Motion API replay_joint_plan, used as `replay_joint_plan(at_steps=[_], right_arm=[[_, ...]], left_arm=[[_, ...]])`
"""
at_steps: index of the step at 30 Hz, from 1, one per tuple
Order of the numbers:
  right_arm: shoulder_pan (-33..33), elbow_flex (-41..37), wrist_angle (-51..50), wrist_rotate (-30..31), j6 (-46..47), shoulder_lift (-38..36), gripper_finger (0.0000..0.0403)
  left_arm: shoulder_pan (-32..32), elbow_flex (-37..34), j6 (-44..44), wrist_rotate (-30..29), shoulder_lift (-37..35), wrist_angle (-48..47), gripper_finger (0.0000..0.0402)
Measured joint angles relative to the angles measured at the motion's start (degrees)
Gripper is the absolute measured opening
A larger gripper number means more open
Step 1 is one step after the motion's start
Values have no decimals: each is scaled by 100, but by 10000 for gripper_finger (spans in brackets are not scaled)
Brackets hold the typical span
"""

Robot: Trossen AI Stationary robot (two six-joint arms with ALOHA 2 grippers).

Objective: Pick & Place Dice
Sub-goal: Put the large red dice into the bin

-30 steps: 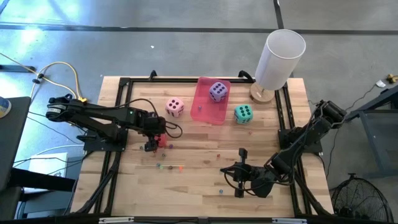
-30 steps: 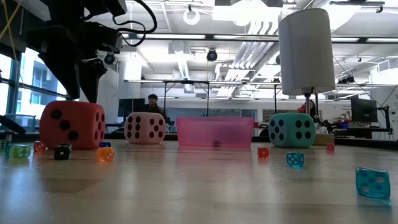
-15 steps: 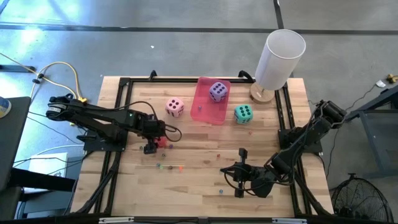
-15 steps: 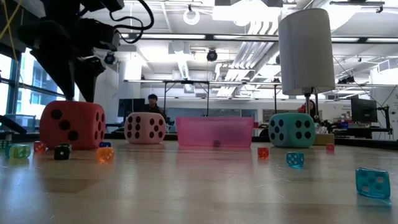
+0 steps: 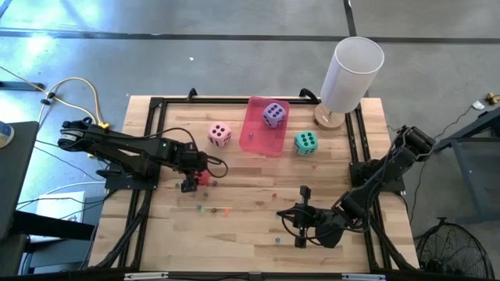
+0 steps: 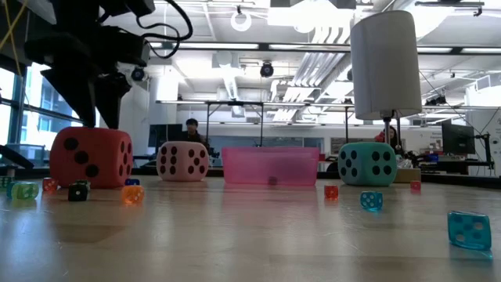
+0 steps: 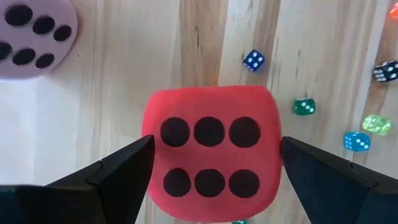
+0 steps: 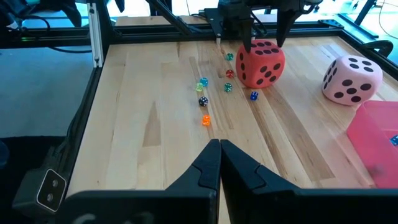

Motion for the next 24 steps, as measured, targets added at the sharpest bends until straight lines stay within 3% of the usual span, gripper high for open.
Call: replay_joint_plan(at_steps=[18,24], right_arm=[[-4,0,0,0,0,0,1],[-4,0,-1,0,-2,0,1]], left_arm=[[212,-180,-25,-93,-11,151,339],[212,-203,-37,-390,-7,147,339]])
